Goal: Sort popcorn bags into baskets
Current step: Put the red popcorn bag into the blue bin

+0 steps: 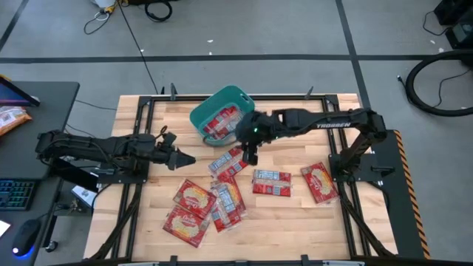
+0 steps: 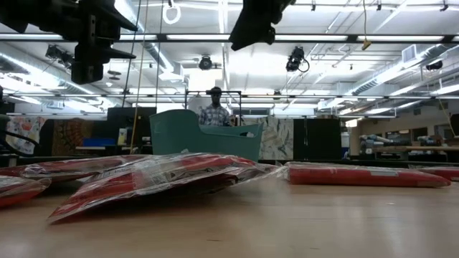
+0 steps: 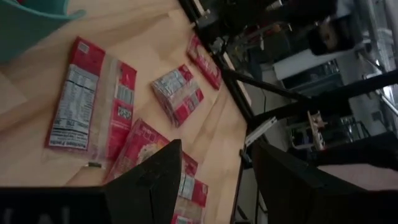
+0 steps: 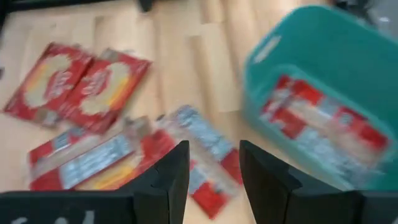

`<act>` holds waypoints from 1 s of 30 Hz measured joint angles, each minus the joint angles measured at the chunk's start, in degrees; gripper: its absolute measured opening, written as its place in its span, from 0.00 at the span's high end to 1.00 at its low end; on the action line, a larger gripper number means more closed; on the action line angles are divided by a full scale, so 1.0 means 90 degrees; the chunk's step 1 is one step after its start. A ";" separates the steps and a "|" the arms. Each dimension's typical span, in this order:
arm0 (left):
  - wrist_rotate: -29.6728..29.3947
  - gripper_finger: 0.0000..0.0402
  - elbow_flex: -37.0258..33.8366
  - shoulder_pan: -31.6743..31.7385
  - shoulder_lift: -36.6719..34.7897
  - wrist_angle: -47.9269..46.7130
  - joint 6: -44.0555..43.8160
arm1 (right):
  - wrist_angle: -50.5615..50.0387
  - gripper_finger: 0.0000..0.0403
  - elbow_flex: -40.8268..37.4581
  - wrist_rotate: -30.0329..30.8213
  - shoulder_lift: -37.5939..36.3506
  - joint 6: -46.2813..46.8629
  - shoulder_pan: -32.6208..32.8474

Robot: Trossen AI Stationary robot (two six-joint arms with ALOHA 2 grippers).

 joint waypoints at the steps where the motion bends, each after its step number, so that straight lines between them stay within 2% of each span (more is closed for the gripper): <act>1: 0.0107 0.51 0.0000 -0.0003 0.0034 0.0004 0.0001 | -0.0166 0.64 -0.0015 -0.0115 0.0017 -0.0054 0.0068; 5: 0.0479 0.51 0.0078 -0.0233 0.0410 -0.0042 -0.0012 | -0.0660 0.64 -0.0001 -0.0393 -0.0040 -0.0082 0.0240; 10: 0.0727 0.51 0.0518 -0.0663 0.1348 -0.0143 0.0183 | -0.1542 0.64 0.0171 -0.0302 -0.0219 0.0007 0.0208; 15: 0.1034 0.51 0.1005 -0.0976 0.2322 -0.0693 0.0528 | -0.2285 0.64 0.0316 -0.0048 -0.0511 0.0080 0.0114; 22: 0.1980 0.51 0.1776 -0.0891 0.3717 -0.1631 0.1024 | -0.2217 0.64 0.0334 0.0041 -0.1113 -0.0707 0.0105; 30: 0.1990 0.51 0.2647 -0.0729 0.5039 -0.2451 0.2205 | -0.2202 0.64 0.0334 0.0039 -0.1571 -0.1290 0.0088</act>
